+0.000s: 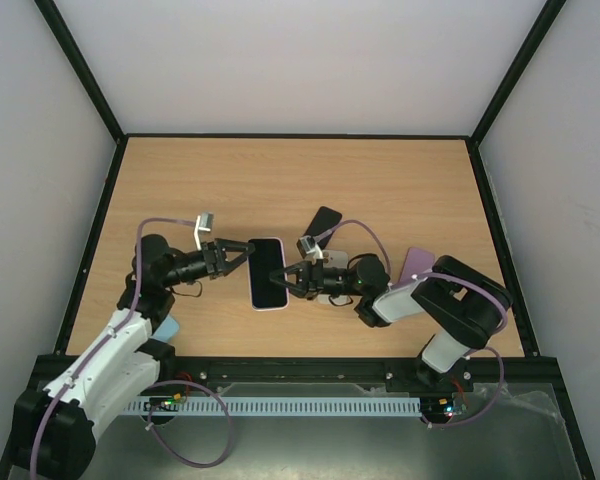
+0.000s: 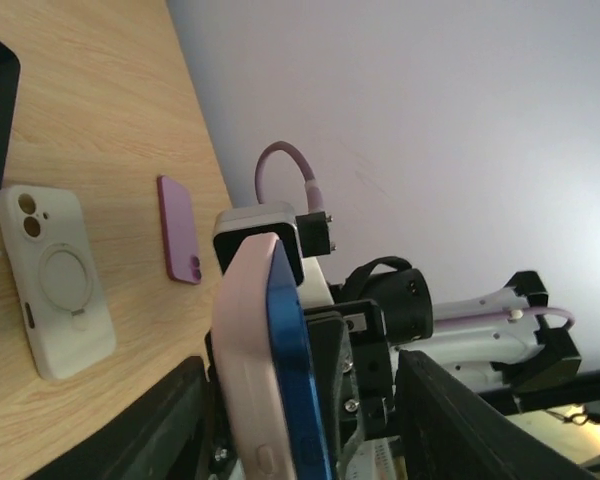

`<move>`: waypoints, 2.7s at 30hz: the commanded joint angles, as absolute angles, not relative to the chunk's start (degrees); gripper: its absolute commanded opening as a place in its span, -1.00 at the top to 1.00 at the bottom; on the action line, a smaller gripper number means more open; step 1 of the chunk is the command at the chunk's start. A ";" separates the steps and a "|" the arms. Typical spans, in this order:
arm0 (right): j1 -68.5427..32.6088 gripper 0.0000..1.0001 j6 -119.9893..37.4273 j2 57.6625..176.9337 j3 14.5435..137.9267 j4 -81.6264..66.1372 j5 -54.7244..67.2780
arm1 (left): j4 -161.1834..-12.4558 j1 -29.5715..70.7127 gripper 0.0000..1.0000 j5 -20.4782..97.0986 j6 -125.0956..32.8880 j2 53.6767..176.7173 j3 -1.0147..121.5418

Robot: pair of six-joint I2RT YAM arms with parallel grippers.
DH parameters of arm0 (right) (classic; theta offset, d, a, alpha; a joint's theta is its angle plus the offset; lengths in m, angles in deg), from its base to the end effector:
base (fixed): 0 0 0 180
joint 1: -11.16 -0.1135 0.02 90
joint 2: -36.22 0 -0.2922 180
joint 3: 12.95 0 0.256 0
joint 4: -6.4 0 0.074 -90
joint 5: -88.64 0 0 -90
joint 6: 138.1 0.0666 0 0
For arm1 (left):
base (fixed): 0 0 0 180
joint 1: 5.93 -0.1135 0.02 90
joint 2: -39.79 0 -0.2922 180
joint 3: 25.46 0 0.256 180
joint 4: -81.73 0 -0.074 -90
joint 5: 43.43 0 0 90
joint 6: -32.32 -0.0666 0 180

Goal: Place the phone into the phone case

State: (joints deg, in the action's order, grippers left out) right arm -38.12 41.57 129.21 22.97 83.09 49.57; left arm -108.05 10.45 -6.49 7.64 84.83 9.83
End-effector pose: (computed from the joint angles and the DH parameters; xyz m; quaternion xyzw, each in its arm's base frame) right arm 0.1459 0.2487 0.2294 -0.1502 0.6096 0.7779 0.0266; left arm 0.1575 -0.1018 0.2770 0.0256 0.7065 -0.6528 0.2721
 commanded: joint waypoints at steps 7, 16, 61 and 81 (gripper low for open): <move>-39.58 0.80 41.08 123.12 24.19 94.22 51.69 | -130.07 10.67 -0.08 -7.65 19.84 85.15 3.83; -39.79 0.53 34.38 121.78 23.75 82.15 49.63 | -114.43 10.68 0.95 -6.48 9.36 85.43 7.52; -37.62 0.35 28.83 114.90 32.18 56.41 27.85 | -96.84 13.32 0.95 -10.80 -9.13 87.36 10.90; -37.27 0.03 18.56 113.43 28.47 36.57 23.34 | -99.63 10.03 0.95 -0.24 -7.58 97.26 12.87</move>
